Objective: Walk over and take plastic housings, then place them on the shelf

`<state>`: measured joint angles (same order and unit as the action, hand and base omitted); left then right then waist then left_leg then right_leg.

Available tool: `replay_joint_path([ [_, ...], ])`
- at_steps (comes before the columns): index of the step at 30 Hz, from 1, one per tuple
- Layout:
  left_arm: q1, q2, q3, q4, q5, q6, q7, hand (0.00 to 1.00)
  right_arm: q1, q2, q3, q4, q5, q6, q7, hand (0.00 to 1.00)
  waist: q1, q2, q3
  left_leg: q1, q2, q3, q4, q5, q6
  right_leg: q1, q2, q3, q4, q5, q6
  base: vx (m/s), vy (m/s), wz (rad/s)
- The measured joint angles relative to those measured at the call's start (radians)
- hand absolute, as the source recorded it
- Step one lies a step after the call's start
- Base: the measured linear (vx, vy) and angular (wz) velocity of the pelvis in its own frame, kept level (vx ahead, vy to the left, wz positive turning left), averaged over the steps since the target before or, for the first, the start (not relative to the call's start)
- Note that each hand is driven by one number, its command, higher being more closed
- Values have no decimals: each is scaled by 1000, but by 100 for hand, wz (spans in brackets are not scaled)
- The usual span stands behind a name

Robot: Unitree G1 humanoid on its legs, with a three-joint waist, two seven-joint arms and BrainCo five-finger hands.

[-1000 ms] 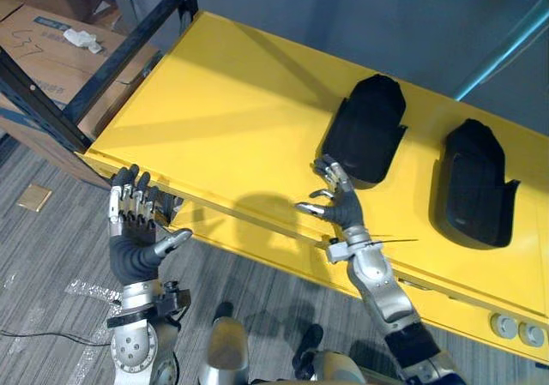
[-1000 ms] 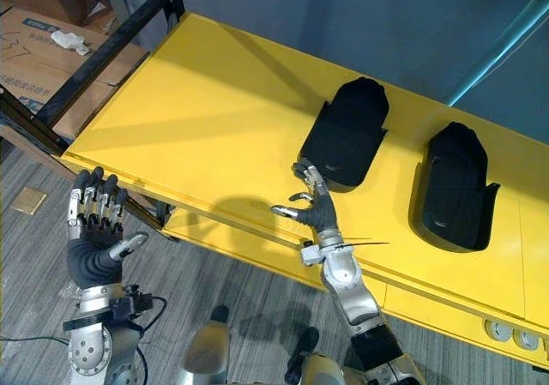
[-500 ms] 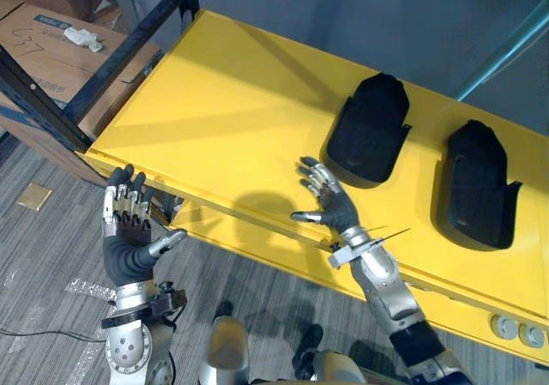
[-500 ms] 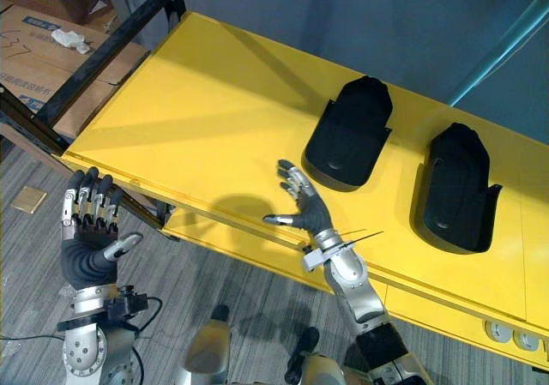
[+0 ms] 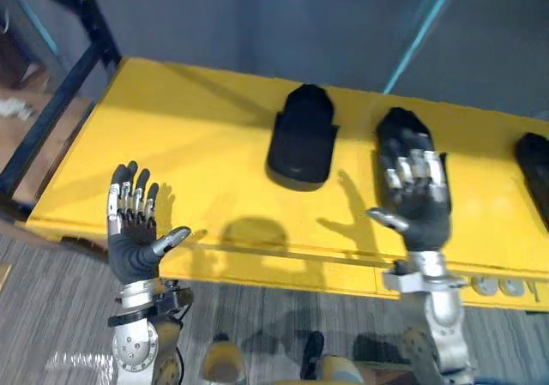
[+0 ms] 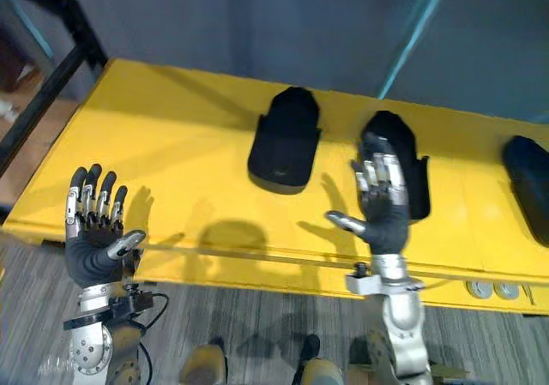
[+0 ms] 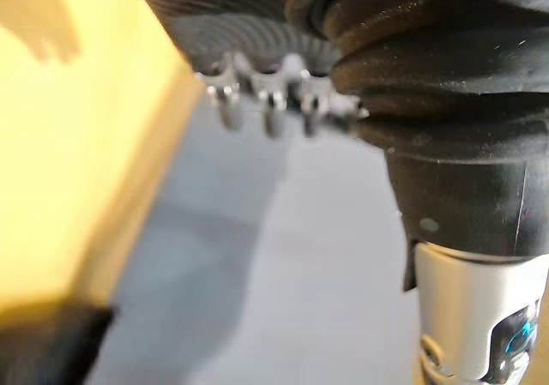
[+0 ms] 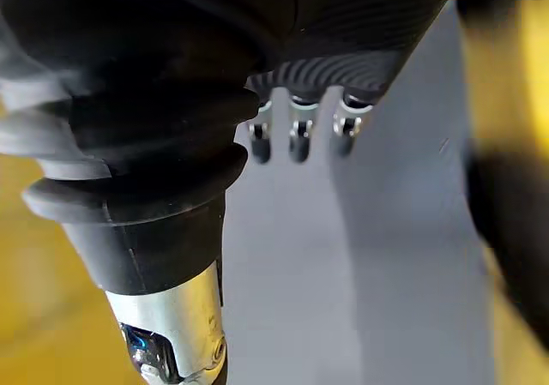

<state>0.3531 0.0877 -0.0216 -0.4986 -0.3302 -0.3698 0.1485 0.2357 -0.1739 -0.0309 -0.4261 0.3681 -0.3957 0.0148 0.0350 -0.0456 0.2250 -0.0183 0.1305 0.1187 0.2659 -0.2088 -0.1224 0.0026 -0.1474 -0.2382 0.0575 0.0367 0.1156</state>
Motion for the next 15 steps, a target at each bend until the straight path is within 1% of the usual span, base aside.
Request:
replay_joint_path([
  [1, 0, -12, -5, 2, 4, 0, 1, 0, 35, 5, -37, 0, -2, 3, -21, 0, -13, 13, -13, 8, 2, 7, -12, -1, 1, 0, 3, 11, 0, 0, 0, -19, -2, -32],
  [2, 1, -19, -4, 3, 7, 0, 2, 0, 50, 10, -54, 0, -5, 7, -32, 0, -20, 19, -17, 16, 2, 11, -16, -1, 1, 1, 4, 15, -1, 0, 0, -1, -7, -27],
  [3, 4, -22, -6, 4, 18, 0, 3, 0, 80, 19, -83, 1, -11, 12, -44, 0, -26, 31, -25, 23, 8, 29, -18, -1, 2, 0, 8, 24, -1, 1, -1, -11, -16, -26],
  [5, 5, -19, -12, 10, 43, 0, 10, 0, 115, 22, -106, 1, -23, 12, -60, 0, -38, 43, -33, 35, 11, 37, -26, -2, 3, 1, 12, 29, 0, 1, -1, -16, -19, -20],
  [6, 14, -18, -21, 12, 85, 0, 26, 0, 127, 22, -110, 1, -31, 12, -65, 0, -49, 46, -41, 36, 13, 41, -30, -1, 3, 0, 13, 32, -1, 1, -1, -9, -9, -7],
  [7, 16, -18, -27, 14, 126, 0, 39, 0, 132, 23, -113, 1, -33, 11, -72, 0, -51, 48, -45, 37, 13, 43, -30, -1, 3, -1, 14, 33, -1, 0, -1, -8, -7, -9],
  [9, 18, -13, -34, 21, 305, 0, 89, 0, 133, 24, -127, 2, -37, 11, -99, 0, -51, 52, -58, 39, 13, 50, -32, -1, 4, -2, 14, 43, -5, 1, -1, -5, 2, -8],
  [11, 10, 5, -33, 27, 395, 1, 127, 0, 130, 24, -147, 7, -32, 11, -101, 0, -52, 52, -67, 46, 8, 53, -42, 4, 7, -2, 11, 44, -5, 1, 0, -2, 4, -2],
  [13, -8, 40, -27, 34, 419, 11, 157, 0, 119, 24, -145, 22, -30, 11, -93, 0, -52, 53, -78, 54, -2, 51, -68, 19, 10, -2, 4, 44, -6, 2, 1, 6, 8, 5],
  [15, -33, 62, -20, 36, 416, 38, 166, 0, 81, 22, -143, 54, -29, 11, -64, 0, -53, 52, -81, 68, -9, 53, -86, 30, 11, 0, -2, 43, -7, 4, 4, 4, 2, 3],
])
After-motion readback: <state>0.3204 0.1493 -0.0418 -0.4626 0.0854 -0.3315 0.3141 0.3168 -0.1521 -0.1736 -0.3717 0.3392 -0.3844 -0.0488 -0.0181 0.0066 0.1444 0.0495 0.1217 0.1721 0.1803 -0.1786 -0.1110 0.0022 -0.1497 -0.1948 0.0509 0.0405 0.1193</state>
